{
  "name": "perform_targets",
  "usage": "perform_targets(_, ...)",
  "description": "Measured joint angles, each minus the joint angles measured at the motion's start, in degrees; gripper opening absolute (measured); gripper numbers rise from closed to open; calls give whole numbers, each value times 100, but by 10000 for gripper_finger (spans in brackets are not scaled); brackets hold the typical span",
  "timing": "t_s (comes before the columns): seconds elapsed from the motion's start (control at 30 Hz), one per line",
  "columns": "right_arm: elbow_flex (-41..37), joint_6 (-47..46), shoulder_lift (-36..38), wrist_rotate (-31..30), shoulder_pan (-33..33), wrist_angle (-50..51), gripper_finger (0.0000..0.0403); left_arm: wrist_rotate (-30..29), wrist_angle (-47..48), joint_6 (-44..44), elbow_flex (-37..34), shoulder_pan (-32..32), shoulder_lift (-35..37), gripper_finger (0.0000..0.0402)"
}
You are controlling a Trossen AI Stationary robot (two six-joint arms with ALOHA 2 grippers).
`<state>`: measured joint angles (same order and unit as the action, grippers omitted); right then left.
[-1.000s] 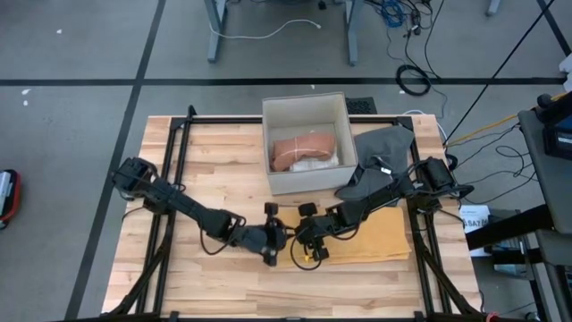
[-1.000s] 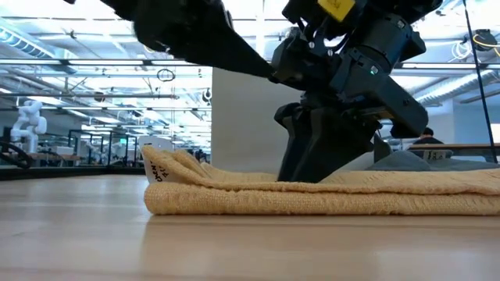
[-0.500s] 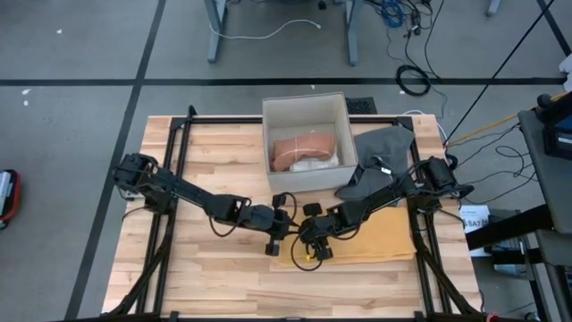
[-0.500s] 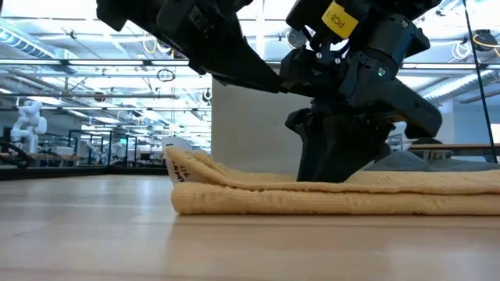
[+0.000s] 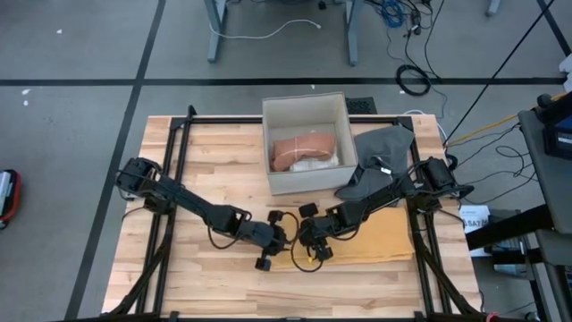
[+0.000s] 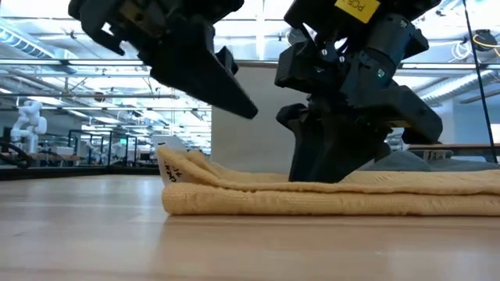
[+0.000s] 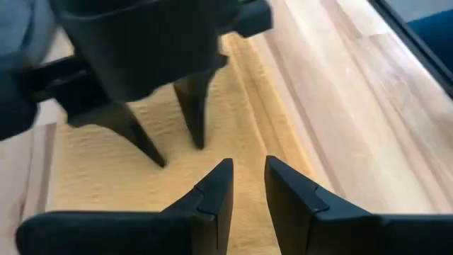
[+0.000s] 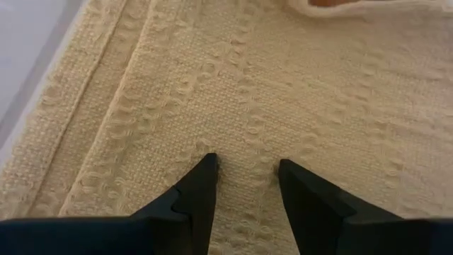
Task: Fold towel
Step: Fold the orange towel
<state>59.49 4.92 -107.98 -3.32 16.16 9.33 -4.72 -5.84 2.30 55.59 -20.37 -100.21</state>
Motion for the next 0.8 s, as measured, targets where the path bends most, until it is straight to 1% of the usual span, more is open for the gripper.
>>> perform_targets(0.13, -11, 18, -14, 10, 2, -234, 144, -41, 246, 90, -5, -80, -54, 87)
perform_targets(0.3, -18, 27, -22, 23, 2, -478, 144, -41, 245, 156, -2, -130, -46, 87)
perform_targets(0.43, -18, 27, -22, 25, 2, -471, 144, -91, 265, 156, -3, -130, -45, 87)
perform_targets(0.5, -18, 27, -22, 29, 4, -473, 144, -367, 365, 119, -5, -137, -45, 87)
perform_targets(0.63, -18, 27, -22, 30, 4, -473, 144, -1032, 575, -229, -5, -60, -45, 87)
perform_targets(0.7, -18, 27, -22, 30, 4, -475, 144, -1169, 616, -319, -5, 65, -45, 87)
perform_targets(0.8, -18, 27, -22, 34, 4, -475, 144, -1212, 624, -379, -5, 320, -45, 87)
